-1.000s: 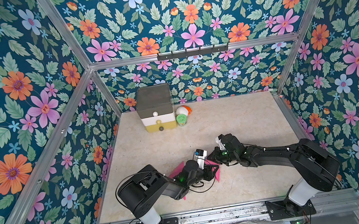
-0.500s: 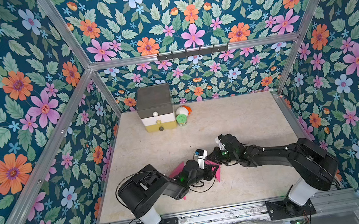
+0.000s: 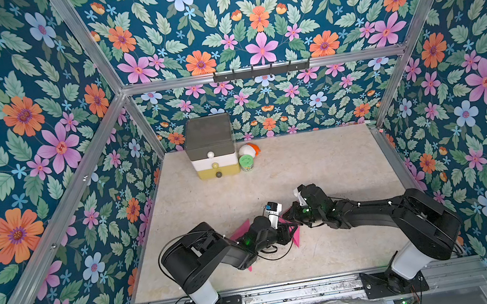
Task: Fold the square paper diagonally
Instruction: Fold the paper at the center of the board.
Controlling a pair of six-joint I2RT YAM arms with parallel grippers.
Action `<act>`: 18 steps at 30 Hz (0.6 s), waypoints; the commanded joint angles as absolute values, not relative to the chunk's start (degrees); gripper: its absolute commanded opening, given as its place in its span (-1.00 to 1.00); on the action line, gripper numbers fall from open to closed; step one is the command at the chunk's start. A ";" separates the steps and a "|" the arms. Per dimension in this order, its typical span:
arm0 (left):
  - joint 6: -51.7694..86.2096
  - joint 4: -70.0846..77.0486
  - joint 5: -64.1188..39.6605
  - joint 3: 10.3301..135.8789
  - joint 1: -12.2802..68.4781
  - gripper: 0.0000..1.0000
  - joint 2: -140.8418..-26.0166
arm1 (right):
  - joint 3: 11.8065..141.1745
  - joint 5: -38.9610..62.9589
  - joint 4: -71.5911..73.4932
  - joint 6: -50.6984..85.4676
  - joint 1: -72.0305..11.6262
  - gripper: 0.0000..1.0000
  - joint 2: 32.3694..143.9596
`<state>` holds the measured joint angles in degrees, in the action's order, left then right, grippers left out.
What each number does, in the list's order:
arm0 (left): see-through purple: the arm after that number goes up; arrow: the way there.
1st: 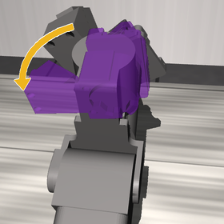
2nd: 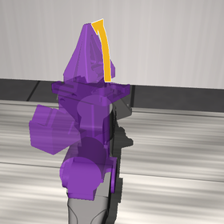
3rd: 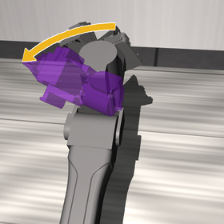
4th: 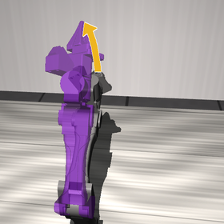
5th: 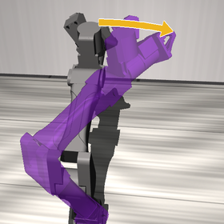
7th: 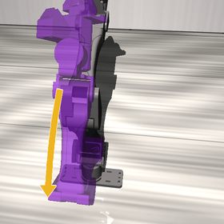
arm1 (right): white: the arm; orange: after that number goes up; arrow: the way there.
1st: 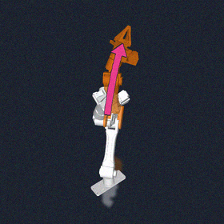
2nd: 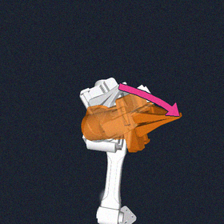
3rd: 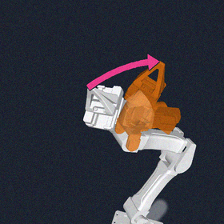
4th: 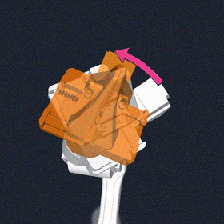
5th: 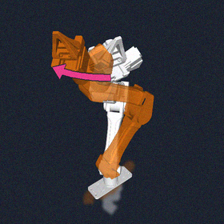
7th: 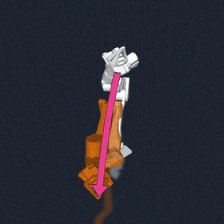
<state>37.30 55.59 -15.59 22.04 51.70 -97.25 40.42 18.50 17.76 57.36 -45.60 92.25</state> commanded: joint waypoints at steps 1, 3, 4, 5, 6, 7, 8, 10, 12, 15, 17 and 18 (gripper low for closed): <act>36.99 55.63 -16.43 22.37 51.72 -0.17 -97.38 | 40.72 18.03 18.33 56.82 -45.69 -1.00 92.70; 36.98 55.63 -16.39 22.33 51.68 -0.17 -97.38 | 41.01 17.85 17.82 56.45 -45.70 -1.00 92.98; 36.96 55.56 -16.44 22.33 51.68 -0.17 -97.38 | 41.15 17.71 17.61 56.34 -45.70 -1.00 93.07; 37.00 55.58 -16.44 22.36 51.64 -0.18 -97.38 | 41.14 17.71 17.65 56.25 -45.79 -1.00 93.06; 37.00 55.63 -16.51 22.42 51.72 -0.20 -97.47 | 41.13 17.67 17.66 56.25 -45.71 -1.00 93.07; 36.99 55.57 -16.53 22.43 51.68 -0.24 -97.55 | 41.14 17.67 17.64 56.25 -45.86 -1.00 93.08; 36.99 55.55 -16.67 22.58 51.68 -0.32 -97.64 | 41.13 17.67 17.58 56.25 -45.88 -1.00 93.08; 36.95 55.31 -16.68 22.75 51.67 -0.51 -97.81 | 41.39 17.59 17.18 56.25 -45.90 -1.00 92.95; 37.00 55.11 -16.84 22.93 51.68 -0.67 -97.86 | 41.42 17.33 16.72 56.15 -45.88 -1.00 92.47; 36.84 54.43 -16.96 23.11 51.69 -0.89 -97.58 | 41.58 16.71 15.95 55.95 -45.88 -0.91 91.22; 36.91 53.93 -17.16 23.25 51.68 -0.96 -97.15 | 41.85 15.44 14.48 55.60 -45.83 -0.79 90.04; 36.83 53.51 -17.29 23.37 51.68 -1.00 -96.92 | 42.03 14.73 13.32 55.26 -45.71 -0.70 89.27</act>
